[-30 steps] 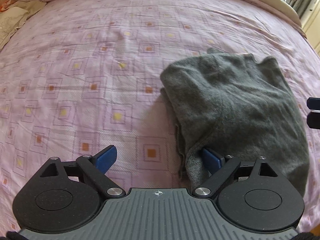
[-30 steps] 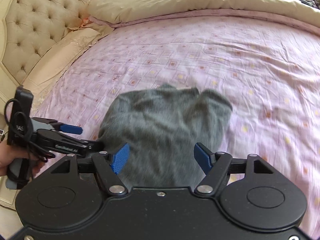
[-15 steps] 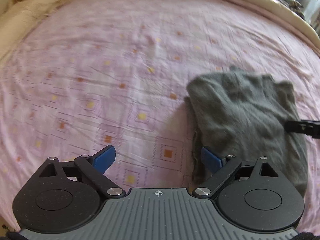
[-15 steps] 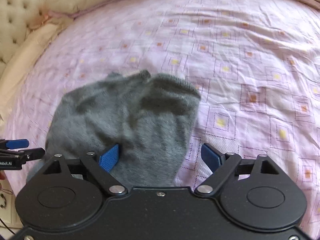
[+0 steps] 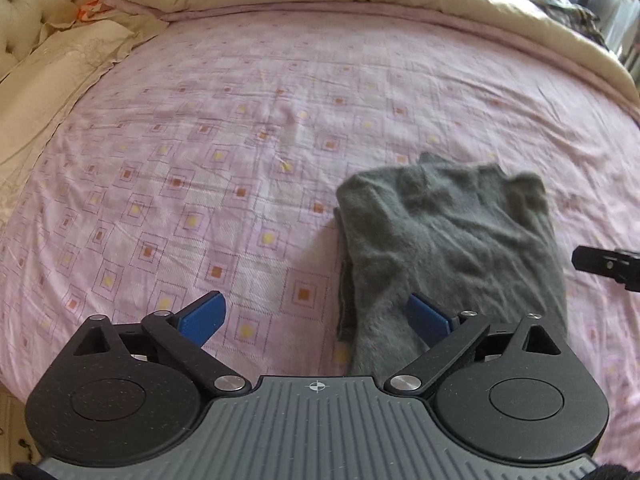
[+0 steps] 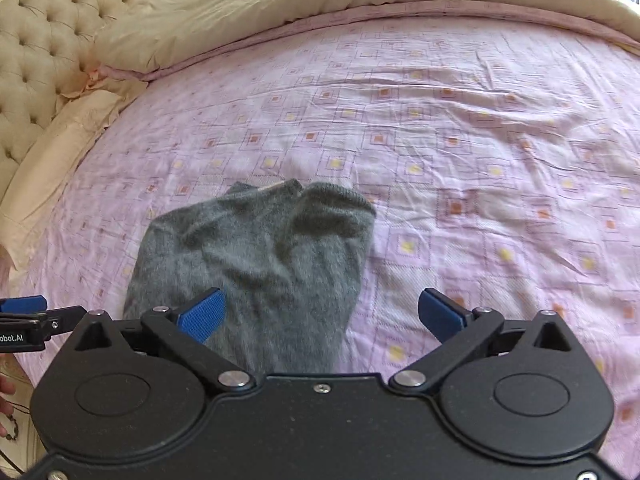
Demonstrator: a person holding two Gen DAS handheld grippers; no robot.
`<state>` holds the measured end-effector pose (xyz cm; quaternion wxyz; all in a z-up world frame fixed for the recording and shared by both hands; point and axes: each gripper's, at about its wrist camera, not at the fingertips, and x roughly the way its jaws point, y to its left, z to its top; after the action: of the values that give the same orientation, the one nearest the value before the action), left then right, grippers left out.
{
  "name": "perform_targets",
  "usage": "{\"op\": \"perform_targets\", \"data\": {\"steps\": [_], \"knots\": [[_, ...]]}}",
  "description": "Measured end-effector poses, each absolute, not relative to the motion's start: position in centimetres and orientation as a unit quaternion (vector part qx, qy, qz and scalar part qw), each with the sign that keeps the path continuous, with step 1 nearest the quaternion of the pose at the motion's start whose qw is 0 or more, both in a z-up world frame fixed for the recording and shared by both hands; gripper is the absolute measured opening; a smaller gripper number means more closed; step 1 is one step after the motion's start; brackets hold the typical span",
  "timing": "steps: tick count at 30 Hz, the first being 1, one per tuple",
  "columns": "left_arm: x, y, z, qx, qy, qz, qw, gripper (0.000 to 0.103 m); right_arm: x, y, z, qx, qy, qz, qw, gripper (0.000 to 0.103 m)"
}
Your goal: Fold small clothes
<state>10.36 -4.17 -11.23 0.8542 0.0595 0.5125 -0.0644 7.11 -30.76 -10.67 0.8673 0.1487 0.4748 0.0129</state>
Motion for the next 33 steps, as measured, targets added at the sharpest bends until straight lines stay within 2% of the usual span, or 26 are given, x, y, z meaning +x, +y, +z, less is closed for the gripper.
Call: {"op": "perform_targets", "data": {"steps": [9, 17, 33], "knots": [[7.9, -6.0, -10.3, 0.091, 0.526, -0.080, 0.842, 0.103, 3.7, -29.0, -9.9, 0.108, 0.506, -0.014, 0.856, 0.103], [6.2, -6.3, -9.3, 0.112, 0.548, -0.104, 0.822, 0.103, 0.2, -27.8, -7.3, 0.121, 0.511, -0.050, 0.850, 0.103], [2.2, -4.2, -3.5, 0.135, 0.488, -0.114, 0.855, 0.102, -5.3, -23.3, -1.8, 0.140, 0.489, -0.124, 0.852, 0.103]]}}
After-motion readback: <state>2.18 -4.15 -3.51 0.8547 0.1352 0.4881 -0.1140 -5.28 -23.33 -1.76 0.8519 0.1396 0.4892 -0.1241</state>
